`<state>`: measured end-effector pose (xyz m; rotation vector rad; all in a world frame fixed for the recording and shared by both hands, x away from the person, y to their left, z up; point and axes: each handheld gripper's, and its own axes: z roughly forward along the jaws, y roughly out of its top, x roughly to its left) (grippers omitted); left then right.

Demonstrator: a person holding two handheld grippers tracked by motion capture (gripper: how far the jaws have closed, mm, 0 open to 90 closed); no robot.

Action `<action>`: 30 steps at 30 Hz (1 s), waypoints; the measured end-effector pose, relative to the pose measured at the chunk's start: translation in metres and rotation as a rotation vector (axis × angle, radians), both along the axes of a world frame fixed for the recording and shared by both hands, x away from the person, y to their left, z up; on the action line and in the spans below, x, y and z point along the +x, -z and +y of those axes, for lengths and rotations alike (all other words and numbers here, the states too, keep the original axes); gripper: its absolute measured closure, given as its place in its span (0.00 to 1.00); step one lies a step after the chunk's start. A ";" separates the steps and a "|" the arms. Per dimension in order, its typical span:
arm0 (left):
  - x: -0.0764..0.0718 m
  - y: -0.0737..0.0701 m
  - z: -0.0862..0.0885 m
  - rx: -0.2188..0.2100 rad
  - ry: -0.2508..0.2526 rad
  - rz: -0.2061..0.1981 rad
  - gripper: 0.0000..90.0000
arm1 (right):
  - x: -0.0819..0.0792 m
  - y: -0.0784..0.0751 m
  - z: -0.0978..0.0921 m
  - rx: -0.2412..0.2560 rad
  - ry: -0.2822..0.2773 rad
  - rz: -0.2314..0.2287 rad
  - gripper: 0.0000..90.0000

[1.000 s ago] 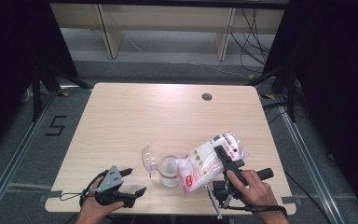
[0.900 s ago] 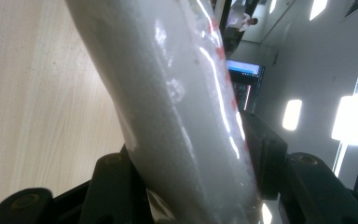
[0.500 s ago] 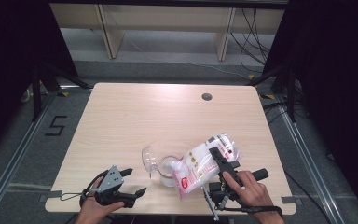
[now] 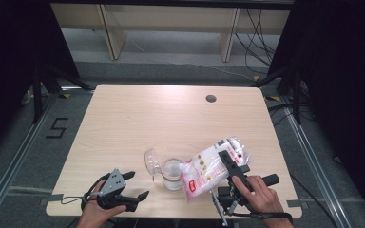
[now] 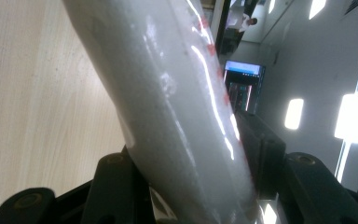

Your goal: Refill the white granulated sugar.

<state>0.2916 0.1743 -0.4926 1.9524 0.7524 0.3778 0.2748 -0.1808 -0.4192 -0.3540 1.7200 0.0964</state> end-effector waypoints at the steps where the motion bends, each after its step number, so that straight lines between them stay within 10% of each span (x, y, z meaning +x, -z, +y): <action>1: 0.000 0.000 0.000 0.001 0.001 -0.001 0.18 | -0.001 -0.001 0.001 -0.020 0.000 -0.001 0.61; 30: 0.000 0.000 0.000 0.003 -0.002 -0.006 0.18 | -0.002 0.000 0.007 0.030 -0.028 0.008 0.62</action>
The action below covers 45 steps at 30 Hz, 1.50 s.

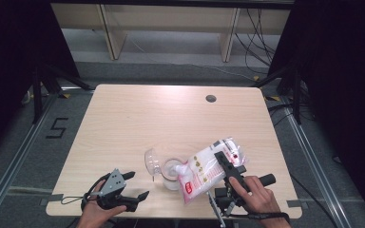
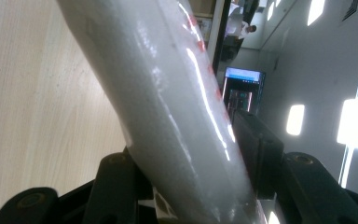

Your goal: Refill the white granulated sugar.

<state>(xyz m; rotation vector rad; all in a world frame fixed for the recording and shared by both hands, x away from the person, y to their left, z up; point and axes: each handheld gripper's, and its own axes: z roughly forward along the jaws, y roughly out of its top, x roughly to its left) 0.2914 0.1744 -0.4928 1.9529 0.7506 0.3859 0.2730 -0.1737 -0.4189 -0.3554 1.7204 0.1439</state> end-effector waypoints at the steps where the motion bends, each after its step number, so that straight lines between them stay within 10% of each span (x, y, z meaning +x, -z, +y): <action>1: 0.000 0.000 0.000 -0.003 -0.002 0.005 0.18 | 0.000 0.000 0.000 -0.008 0.006 0.005 0.62; 45: 0.000 0.000 0.001 0.000 -0.001 0.005 0.18 | 0.001 -0.002 -0.017 0.067 0.047 0.039 0.64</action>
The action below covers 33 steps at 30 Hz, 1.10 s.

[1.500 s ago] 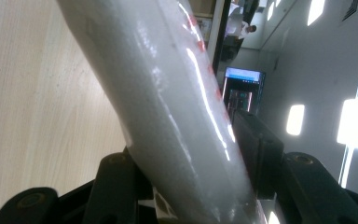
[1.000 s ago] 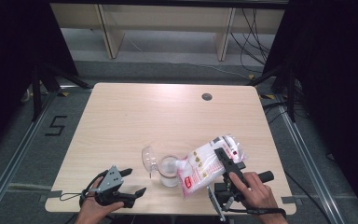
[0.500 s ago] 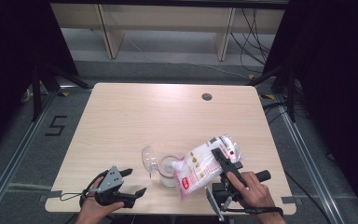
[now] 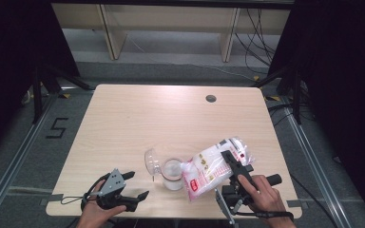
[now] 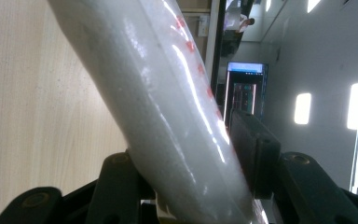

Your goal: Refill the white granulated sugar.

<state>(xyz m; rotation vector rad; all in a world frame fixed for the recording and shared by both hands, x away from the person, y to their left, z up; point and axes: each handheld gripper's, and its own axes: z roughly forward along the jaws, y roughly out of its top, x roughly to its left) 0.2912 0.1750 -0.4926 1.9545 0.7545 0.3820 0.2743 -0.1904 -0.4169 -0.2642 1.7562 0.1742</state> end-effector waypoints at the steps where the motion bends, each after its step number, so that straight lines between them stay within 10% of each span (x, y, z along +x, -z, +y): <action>1: 0.000 0.000 0.000 0.000 0.000 0.000 0.18 | 0.000 0.000 0.000 0.000 0.000 0.000 0.64; 18: 0.000 0.001 -0.001 -0.002 -0.002 -0.003 0.18 | -0.002 0.000 -0.001 0.026 0.002 0.007 0.64; 21: 0.000 0.001 -0.001 -0.009 -0.005 0.000 0.18 | 0.001 -0.005 0.004 -0.036 -0.040 -0.012 0.64; 25: 0.001 0.000 0.001 0.016 0.016 -0.014 0.18 | 0.002 -0.002 0.004 0.018 -0.008 0.007 0.64; 27: 0.000 0.000 0.000 0.003 0.004 0.003 0.18 | 0.004 -0.007 0.004 -0.037 -0.038 -0.019 0.64; 33: 0.001 0.000 0.000 0.007 0.003 0.002 0.18 | -0.002 -0.003 -0.002 0.027 0.012 0.002 0.65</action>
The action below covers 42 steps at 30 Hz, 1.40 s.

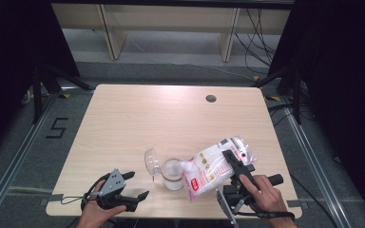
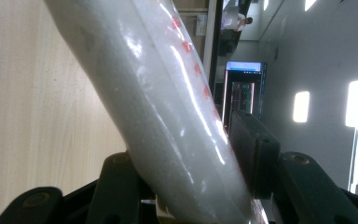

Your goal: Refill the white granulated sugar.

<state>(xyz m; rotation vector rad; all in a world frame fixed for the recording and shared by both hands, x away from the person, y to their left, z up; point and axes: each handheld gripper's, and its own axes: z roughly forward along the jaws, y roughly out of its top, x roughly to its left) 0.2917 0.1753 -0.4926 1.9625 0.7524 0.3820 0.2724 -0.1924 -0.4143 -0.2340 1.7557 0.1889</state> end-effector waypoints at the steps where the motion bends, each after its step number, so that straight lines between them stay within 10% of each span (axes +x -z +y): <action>1: 0.000 0.000 0.000 0.003 0.001 0.000 0.18 | 0.001 -0.002 0.001 -0.034 -0.022 -0.007 0.65; 42: 0.000 0.001 -0.001 -0.011 -0.006 -0.007 0.18 | -0.002 -0.004 0.001 -0.014 -0.027 -0.021 0.66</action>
